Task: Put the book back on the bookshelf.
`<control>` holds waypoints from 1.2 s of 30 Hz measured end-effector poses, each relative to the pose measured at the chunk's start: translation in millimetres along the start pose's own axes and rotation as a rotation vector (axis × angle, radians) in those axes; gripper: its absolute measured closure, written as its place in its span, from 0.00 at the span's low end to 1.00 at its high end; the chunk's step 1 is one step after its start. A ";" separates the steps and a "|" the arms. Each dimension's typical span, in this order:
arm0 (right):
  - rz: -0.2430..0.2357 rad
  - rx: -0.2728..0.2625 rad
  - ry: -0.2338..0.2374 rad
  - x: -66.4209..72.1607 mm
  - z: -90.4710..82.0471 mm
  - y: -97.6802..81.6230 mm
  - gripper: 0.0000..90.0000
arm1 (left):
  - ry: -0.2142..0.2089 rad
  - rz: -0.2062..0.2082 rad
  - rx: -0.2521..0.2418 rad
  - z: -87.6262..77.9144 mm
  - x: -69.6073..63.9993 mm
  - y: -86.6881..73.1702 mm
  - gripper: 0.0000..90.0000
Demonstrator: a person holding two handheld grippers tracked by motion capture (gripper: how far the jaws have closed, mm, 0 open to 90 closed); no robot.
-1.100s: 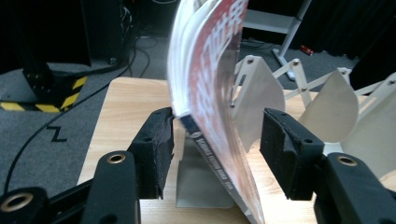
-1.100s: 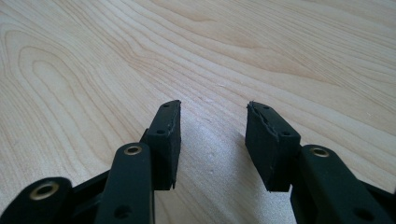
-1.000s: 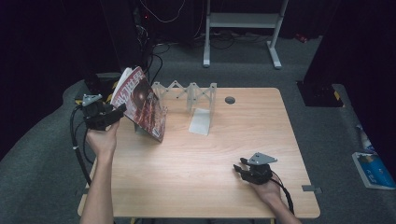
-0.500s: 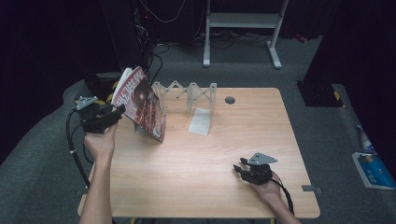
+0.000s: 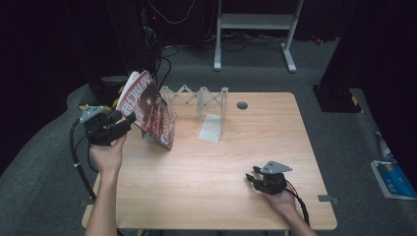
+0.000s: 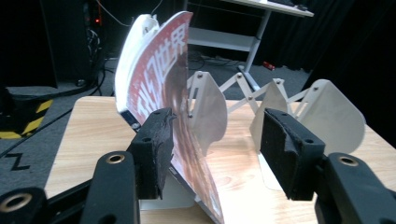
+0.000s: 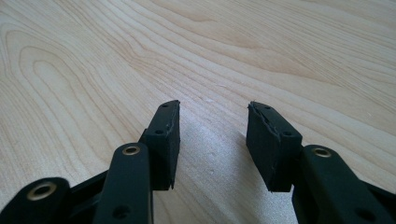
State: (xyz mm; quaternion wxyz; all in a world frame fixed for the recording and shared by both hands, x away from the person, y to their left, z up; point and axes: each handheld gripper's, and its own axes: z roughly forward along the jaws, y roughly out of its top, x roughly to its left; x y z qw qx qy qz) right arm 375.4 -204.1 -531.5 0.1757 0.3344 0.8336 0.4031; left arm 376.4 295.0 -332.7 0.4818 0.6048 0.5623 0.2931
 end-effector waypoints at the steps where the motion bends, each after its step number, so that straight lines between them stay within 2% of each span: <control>1: 0.000 0.000 0.000 0.0 0.0 0.0 0.61 | -0.003 0.003 0.000 -0.9 -0.9 -0.1 0.49; 13: 0.002 -0.001 -0.001 0.1 0.2 0.1 0.60 | -0.042 0.030 -0.002 -5.6 -16.4 -1.6 0.49; 15: 0.001 0.000 -0.001 0.0 0.2 0.1 0.60 | -0.064 0.036 0.001 -5.5 -22.6 -3.2 0.49; 24: 0.001 0.000 -0.002 0.1 0.1 0.1 0.60 | -0.110 0.064 0.021 -0.9 -38.1 -8.6 0.49; 28: 0.002 0.000 -0.002 0.1 0.1 0.1 0.60 | -0.129 0.074 0.039 0.7 -43.3 -12.0 0.49; 36: 0.000 0.001 -0.001 -0.1 0.1 0.1 0.60 | -0.155 0.089 0.032 -3.1 -50.4 -12.8 0.49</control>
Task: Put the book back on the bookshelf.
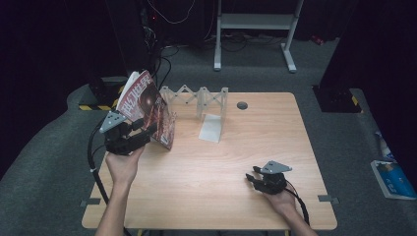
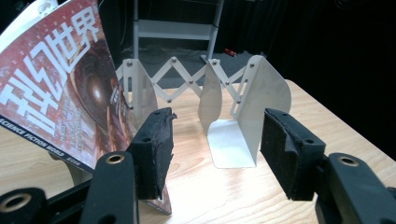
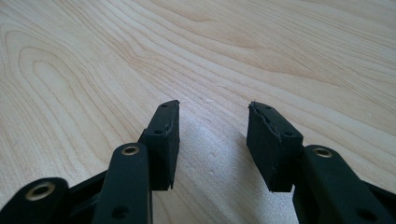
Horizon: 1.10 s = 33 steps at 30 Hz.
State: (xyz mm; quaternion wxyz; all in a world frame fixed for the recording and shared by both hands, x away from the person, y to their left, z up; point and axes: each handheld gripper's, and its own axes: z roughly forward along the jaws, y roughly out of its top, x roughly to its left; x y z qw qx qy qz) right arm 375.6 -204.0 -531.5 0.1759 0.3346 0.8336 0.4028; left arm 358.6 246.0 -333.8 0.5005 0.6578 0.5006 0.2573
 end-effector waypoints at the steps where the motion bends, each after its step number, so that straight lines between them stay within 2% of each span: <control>1: 0.000 0.000 -0.001 0.1 0.0 0.0 0.60 | -0.006 0.004 0.006 -0.4 -1.7 0.1 0.49; 8: 0.002 -0.001 -0.002 0.2 0.2 0.1 0.60 | -0.030 0.016 0.003 -1.6 -9.0 -2.0 0.49; 18: 0.001 -0.001 -0.001 0.1 0.3 0.2 0.60 | -0.060 0.048 0.023 -1.5 -23.6 -9.5 0.48; 21: 0.001 0.000 -0.002 0.1 0.2 0.2 0.60 | -0.071 0.040 0.034 -0.7 -25.3 -12.6 0.48; 26: 0.002 0.001 -0.004 0.0 0.3 0.3 0.59 | -0.081 0.048 0.036 -0.1 -27.3 -15.9 0.48; 33: 0.002 0.001 -0.005 0.2 0.5 0.4 0.59 | -0.103 0.053 0.065 4.3 -32.6 -23.1 0.48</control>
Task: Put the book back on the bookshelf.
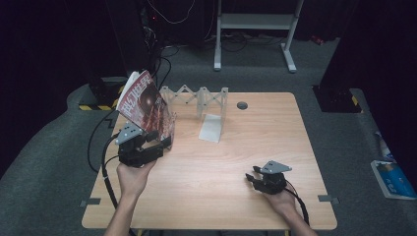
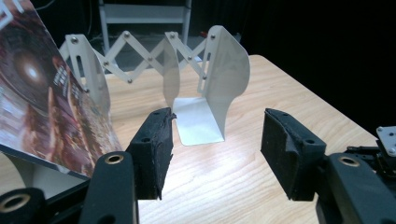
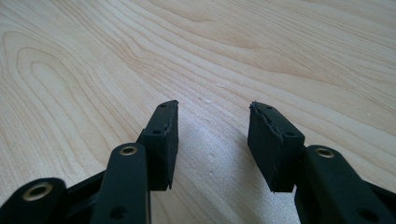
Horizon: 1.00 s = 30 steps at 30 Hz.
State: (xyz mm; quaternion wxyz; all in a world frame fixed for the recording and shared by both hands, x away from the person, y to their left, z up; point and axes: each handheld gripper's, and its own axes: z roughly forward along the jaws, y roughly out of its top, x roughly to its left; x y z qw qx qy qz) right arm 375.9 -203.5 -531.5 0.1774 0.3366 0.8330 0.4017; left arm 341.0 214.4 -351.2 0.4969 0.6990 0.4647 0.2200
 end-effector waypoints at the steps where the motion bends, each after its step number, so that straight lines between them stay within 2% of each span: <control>1: 0.000 0.000 0.000 0.0 0.0 0.0 0.59 | -0.001 0.000 0.001 0.9 -1.0 -1.3 0.48; 8: 0.001 -0.001 0.000 0.1 -0.1 -0.1 0.59 | -0.018 -0.015 0.015 8.0 -6.0 -10.6 0.48; 14: 0.003 -0.001 -0.001 0.4 -0.3 -0.3 0.59 | -0.013 -0.015 0.019 11.8 -8.6 -17.5 0.48; 20: 0.003 -0.001 -0.001 0.4 -0.3 -0.3 0.59 | -0.023 -0.038 0.026 16.7 -9.3 -26.0 0.48; 23: 0.004 -0.001 -0.002 0.5 -0.3 -0.3 0.59 | -0.027 -0.039 0.033 19.2 -10.1 -28.9 0.49; 24: 0.003 -0.001 -0.002 0.5 -0.3 -0.3 0.59 | -0.040 -0.037 0.042 21.6 -10.9 -31.2 0.50; 30: 0.003 -0.001 -0.002 0.4 -0.3 -0.3 0.59 | -0.040 -0.032 0.059 28.7 -13.0 -36.6 0.50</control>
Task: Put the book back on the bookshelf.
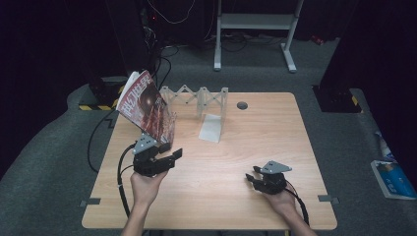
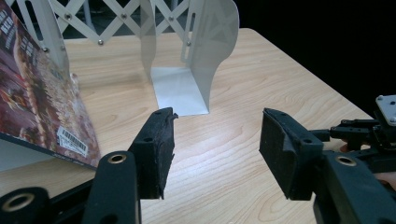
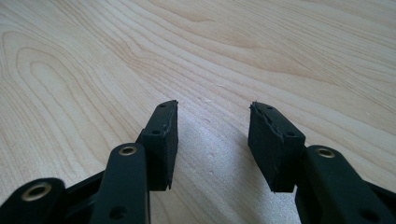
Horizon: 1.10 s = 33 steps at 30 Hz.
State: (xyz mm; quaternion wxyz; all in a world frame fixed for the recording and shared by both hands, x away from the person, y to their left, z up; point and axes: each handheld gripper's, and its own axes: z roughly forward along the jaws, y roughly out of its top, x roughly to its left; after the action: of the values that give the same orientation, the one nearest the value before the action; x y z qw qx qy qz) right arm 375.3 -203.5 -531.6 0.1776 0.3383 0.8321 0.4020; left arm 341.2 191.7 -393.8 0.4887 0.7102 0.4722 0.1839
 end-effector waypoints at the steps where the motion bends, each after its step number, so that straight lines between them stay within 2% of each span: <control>1: 0.000 0.000 0.000 0.0 0.0 0.0 0.59 | 0.000 0.000 0.000 0.0 0.0 0.0 0.50; 8: 0.002 0.000 -0.001 0.1 0.0 -0.1 0.59 | -0.008 -0.009 0.022 10.6 -2.5 -7.9 0.49; 19: 0.005 -0.001 -0.001 0.2 0.0 -0.1 0.59 | 0.000 0.001 0.056 25.6 -5.9 -15.5 0.49; 27: 0.007 0.000 -0.001 0.3 -0.1 -0.2 0.58 | -0.013 -0.017 0.067 40.4 -8.4 -21.0 0.49; 33: 0.007 0.000 -0.002 0.3 -0.1 -0.2 0.58 | -0.003 0.003 0.084 50.6 -12.1 -24.7 0.49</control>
State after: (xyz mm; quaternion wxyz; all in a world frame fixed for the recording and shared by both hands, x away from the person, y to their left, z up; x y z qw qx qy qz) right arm 375.0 -203.4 -531.7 0.1768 0.3415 0.8309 0.4021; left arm 359.8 157.0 -435.8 0.4589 0.7310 0.4778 0.1634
